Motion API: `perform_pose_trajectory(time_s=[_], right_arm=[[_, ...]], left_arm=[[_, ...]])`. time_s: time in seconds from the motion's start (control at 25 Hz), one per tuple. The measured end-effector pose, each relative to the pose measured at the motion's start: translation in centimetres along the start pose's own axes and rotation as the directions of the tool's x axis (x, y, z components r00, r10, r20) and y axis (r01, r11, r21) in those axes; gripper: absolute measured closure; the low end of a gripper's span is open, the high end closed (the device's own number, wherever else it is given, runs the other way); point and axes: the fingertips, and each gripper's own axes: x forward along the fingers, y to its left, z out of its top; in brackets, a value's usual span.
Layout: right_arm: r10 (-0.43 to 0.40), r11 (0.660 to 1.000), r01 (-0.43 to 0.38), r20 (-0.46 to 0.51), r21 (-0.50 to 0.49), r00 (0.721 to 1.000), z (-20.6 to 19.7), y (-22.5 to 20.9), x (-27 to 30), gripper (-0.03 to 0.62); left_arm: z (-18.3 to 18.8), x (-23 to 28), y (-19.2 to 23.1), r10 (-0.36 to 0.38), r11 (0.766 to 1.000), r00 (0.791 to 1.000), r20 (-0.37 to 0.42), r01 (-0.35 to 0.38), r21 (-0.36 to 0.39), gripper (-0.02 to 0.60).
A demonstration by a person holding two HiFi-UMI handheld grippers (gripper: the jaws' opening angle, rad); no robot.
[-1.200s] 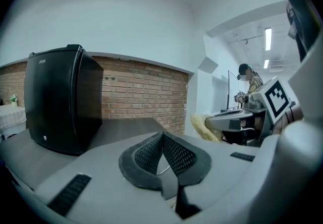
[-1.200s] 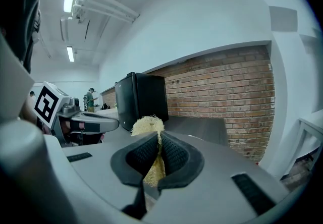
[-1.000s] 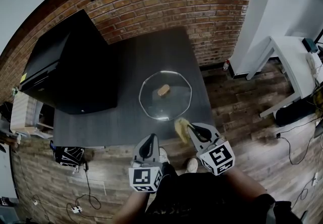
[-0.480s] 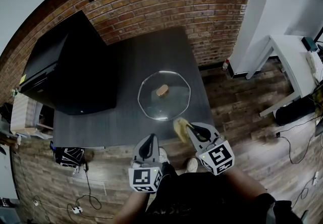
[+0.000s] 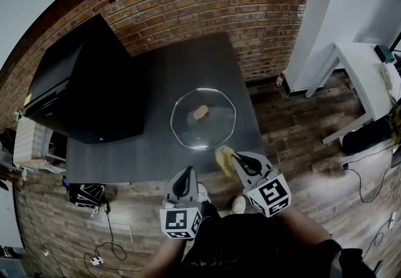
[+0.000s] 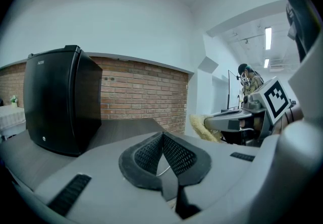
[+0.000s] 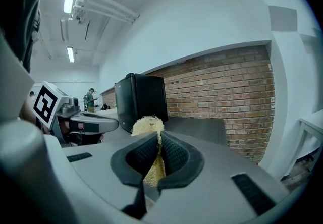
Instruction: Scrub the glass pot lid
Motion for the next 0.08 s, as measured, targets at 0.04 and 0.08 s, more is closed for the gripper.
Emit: perform_pose_trajectory(time_s=[0.04,0.08], right_arm=[[0.0,1.0,0.0,0.0,0.0,1.0,0.01,-0.07,0.05,0.569],[0.001,1.0,-0.001,-0.001,0.0,1.0,0.02,-0.14,0.09,0.569]], left_arm=[[0.03,0.08,0.0,0.0,1.0,1.0,0.0,0.0,0.001,0.549],[0.05,0.16,0.01,0.001,1.0,1.0,0.0,-0.001,0.002,0.549]])
